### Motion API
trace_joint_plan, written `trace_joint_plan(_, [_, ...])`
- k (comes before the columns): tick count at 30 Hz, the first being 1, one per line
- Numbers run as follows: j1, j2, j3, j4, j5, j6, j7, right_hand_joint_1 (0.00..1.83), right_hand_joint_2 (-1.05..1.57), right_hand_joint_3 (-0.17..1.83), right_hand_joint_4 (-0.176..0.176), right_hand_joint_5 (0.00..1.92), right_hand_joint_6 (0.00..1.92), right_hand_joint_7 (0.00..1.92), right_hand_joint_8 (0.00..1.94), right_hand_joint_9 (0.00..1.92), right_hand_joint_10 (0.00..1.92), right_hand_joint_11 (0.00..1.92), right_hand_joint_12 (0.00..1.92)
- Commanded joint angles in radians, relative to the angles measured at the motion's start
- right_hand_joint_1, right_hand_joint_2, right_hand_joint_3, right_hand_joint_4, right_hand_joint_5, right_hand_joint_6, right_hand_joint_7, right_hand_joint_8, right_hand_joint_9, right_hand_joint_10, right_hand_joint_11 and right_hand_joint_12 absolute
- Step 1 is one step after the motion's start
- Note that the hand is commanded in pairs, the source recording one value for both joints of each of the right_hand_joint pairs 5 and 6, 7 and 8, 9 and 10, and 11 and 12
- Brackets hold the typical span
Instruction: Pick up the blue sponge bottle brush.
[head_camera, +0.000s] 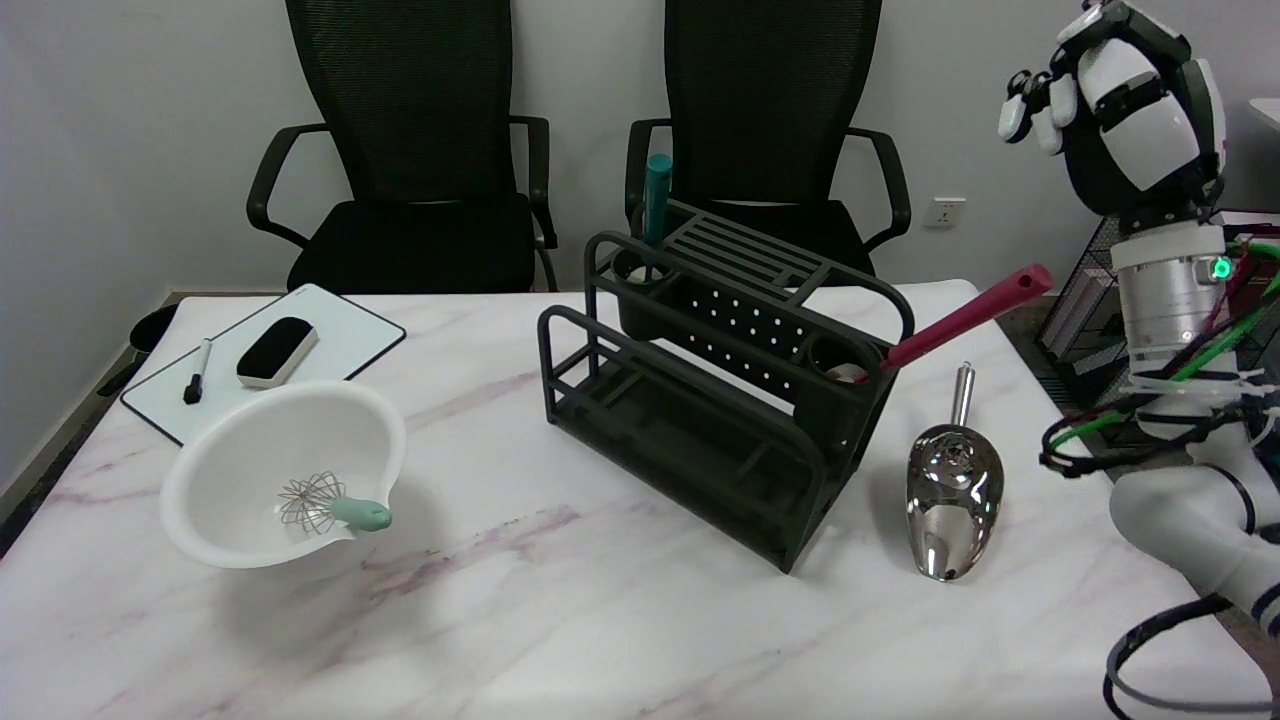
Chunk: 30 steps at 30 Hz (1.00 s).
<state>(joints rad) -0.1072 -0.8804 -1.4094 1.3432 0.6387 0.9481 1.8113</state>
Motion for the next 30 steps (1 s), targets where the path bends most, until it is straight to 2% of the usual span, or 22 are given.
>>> trace_joint_plan(1, [-0.291, -0.091, -0.074, 0.438, -0.005, -0.023, -0.299, 0.92, 1.22, 1.11, 0.000, 1.05, 1.05, 1.52, 1.52, 1.60, 1.60, 1.33, 1.33])
trace_joint_plan(7, [-0.254, -0.070, -0.193, 0.523, -0.013, -0.006, -0.435, 0.92, 1.23, 1.13, 0.000, 1.05, 1.05, 1.51, 1.51, 1.60, 1.60, 1.33, 1.33])
trace_joint_plan(14, [-0.184, -0.085, -0.362, 0.514, -0.018, 0.022, -0.470, 0.90, 1.22, 1.20, 0.000, 1.06, 1.06, 1.53, 1.53, 1.61, 1.61, 1.34, 1.34])
trace_joint_plan(19, [-0.126, -0.100, -0.449, 0.497, -0.005, -0.117, -0.496, 0.91, 1.23, 1.19, 0.000, 1.07, 1.07, 1.53, 1.53, 1.60, 1.60, 1.33, 1.33])
trace_joint_plan(23, [-0.075, -0.114, -0.463, 0.461, 0.001, -0.246, -0.487, 0.92, 1.20, 1.18, 0.000, 1.05, 1.05, 1.53, 1.53, 1.60, 1.60, 1.32, 1.32])
trace_joint_plan(30, [-0.002, -0.162, -0.463, 0.358, 0.048, -0.315, -0.486, 0.95, 1.02, 1.11, 0.000, 0.97, 0.97, 1.48, 1.48, 1.55, 1.55, 1.26, 1.26])
